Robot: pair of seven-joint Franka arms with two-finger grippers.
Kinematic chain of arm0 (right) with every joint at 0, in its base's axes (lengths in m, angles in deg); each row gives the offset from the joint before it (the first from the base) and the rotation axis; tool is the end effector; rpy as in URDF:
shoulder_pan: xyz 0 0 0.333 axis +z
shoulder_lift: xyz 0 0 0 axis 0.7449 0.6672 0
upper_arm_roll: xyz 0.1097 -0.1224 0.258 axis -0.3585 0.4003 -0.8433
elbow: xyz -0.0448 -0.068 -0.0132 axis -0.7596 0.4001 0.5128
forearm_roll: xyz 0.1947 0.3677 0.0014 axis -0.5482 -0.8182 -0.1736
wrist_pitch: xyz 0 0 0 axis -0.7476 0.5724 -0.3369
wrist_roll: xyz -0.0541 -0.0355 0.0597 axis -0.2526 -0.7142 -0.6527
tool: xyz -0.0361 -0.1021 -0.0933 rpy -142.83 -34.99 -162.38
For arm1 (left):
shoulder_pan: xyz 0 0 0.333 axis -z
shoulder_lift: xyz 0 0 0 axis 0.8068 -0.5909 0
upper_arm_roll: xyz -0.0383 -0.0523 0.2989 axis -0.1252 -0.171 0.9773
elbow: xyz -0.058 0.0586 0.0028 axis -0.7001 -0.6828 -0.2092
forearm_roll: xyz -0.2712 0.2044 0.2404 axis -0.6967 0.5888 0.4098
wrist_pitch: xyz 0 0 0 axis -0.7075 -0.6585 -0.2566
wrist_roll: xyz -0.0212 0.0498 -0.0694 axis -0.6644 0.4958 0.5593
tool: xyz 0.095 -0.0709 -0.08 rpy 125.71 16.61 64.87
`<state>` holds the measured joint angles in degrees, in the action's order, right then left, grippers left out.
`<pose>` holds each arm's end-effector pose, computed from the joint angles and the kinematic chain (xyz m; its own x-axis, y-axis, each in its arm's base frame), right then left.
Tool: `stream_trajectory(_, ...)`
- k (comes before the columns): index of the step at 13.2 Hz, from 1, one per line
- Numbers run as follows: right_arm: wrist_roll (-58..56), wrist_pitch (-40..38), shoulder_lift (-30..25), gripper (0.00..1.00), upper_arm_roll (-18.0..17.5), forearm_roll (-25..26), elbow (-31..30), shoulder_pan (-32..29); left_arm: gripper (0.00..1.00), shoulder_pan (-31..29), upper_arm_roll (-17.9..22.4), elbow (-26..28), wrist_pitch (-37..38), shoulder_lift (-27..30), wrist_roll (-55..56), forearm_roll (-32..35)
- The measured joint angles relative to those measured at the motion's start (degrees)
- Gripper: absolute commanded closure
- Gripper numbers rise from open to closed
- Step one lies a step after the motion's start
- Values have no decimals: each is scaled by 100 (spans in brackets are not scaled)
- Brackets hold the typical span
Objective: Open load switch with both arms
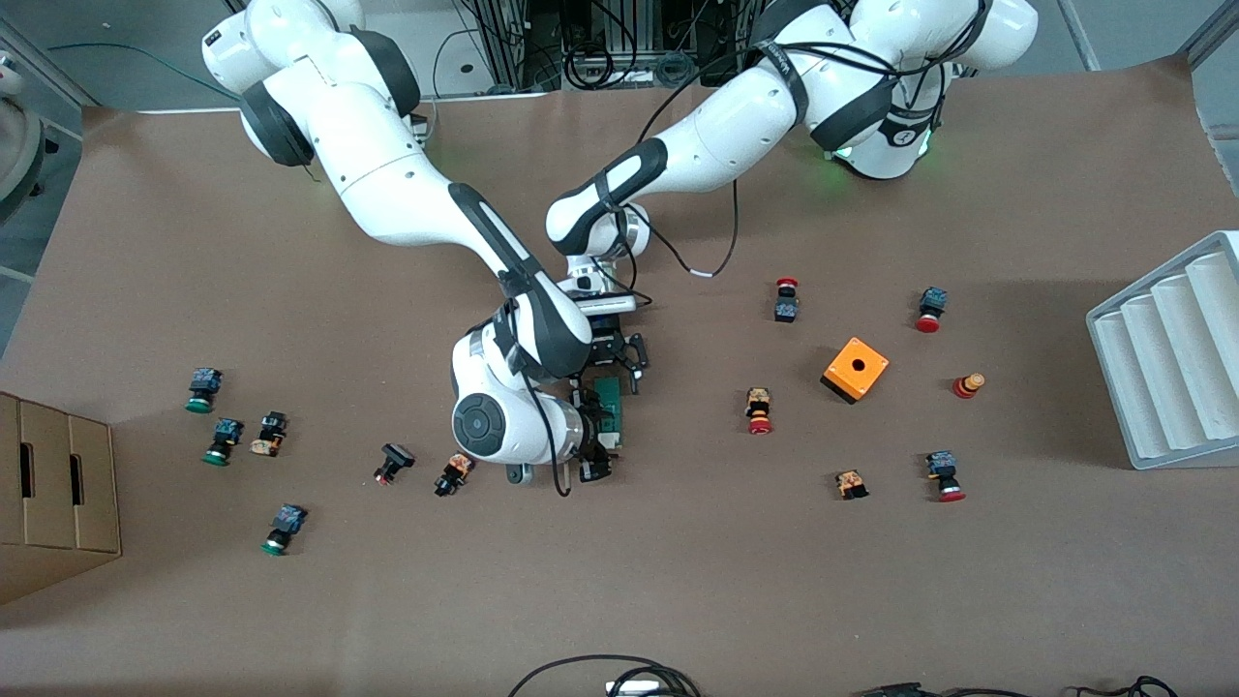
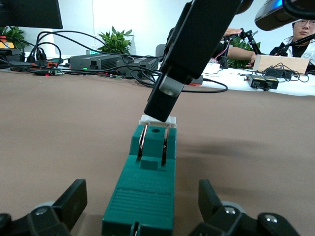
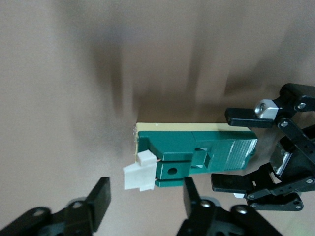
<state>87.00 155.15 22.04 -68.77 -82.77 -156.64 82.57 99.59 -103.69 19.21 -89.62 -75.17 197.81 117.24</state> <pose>0.6443 0.4407 0.1616 0.0390 -0.9256 -0.3764 -0.9871 -0.0943 0.1296 0.3900 -0.5812 0.0222 0.2330 0.1062 0.9667 0.1371 -0.9877 0.0755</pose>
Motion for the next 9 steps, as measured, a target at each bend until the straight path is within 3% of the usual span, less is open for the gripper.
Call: stream_trajectory(9, 4, 4, 93, 49, -4, 0, 48, 5, 0, 13, -53, -111, -2, -83, -49, 0)
